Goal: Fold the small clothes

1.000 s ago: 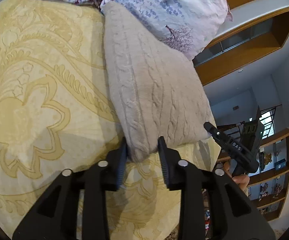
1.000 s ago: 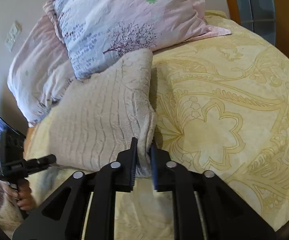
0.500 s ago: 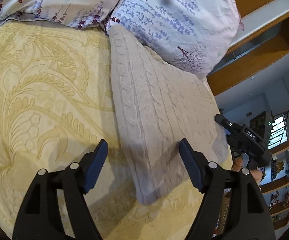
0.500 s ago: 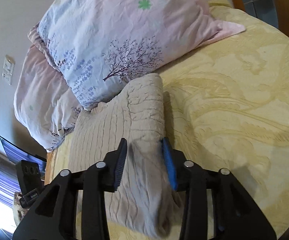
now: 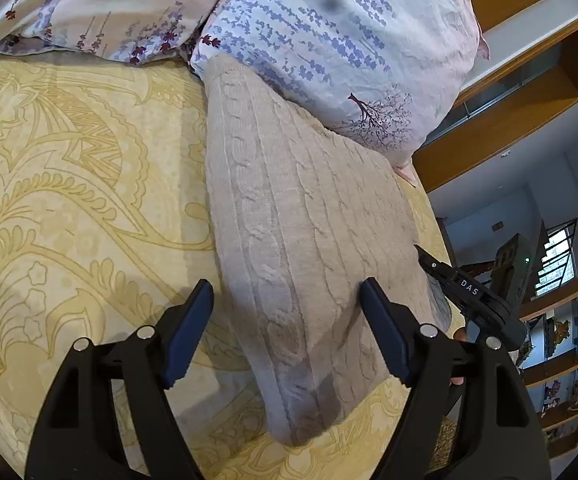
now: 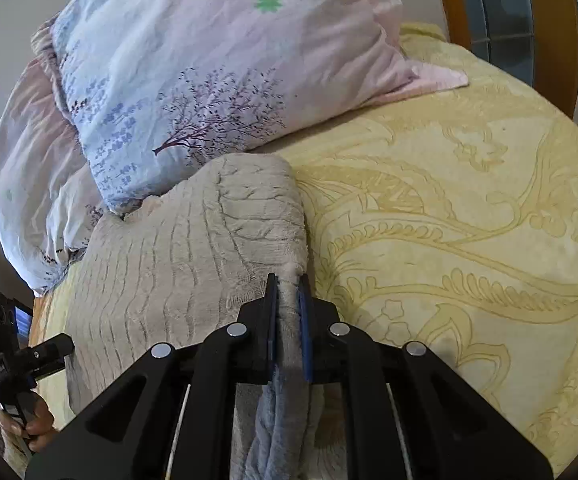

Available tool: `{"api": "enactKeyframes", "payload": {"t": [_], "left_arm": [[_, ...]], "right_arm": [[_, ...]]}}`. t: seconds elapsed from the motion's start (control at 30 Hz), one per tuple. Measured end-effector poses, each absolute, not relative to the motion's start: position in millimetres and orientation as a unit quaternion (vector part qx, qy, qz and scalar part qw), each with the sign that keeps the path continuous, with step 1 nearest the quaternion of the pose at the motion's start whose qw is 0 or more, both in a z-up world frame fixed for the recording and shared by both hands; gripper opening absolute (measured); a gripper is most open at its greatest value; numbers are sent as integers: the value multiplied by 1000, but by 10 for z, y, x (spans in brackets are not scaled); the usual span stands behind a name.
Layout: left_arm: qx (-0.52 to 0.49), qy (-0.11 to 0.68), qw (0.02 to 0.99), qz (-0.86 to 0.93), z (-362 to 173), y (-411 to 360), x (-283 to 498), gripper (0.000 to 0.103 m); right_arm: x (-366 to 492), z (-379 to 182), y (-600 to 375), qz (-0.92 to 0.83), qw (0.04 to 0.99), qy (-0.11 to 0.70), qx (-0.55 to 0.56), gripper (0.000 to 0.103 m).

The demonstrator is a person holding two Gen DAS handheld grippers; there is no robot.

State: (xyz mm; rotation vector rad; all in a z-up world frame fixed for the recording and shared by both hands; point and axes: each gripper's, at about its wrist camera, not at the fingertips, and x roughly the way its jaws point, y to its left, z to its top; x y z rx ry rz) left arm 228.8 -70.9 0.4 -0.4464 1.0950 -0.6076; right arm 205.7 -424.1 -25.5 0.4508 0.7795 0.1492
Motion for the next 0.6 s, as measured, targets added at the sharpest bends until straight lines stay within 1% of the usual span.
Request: {"api": "enactKeyframes", "payload": {"t": [0.13,0.2,0.23,0.3,0.33,0.37,0.47,0.6], "left_arm": [[-186,499,800,-276,40,-764,2285,79],[-163,490,813,-268,92,-811,2274,81],[-155,486,818,-266,110,-823,2273,82],[-141,479,826,-261,145,-844,2267,82],[-133,476,830,-257,163,-859,2268,83],[-128,475,833,-254,175,-869,2268,83],[-119,475,836,-249,185,-883,2268,84],[-111,474,838,-245,188,-894,2258,85]], "right_arm": [[2040,-304,-4298,85,890,376,242,11],[2020,-278,-4326,87,890,374,245,14],[1995,-244,-4329,91,890,372,248,17],[1945,-186,-4348,89,891,368,251,27],[1923,-147,-4368,87,891,364,255,34],[1909,-121,-4385,88,892,361,259,39],[1897,-64,-4426,88,891,356,269,47],[1910,-56,-4439,90,890,355,272,50]]}}
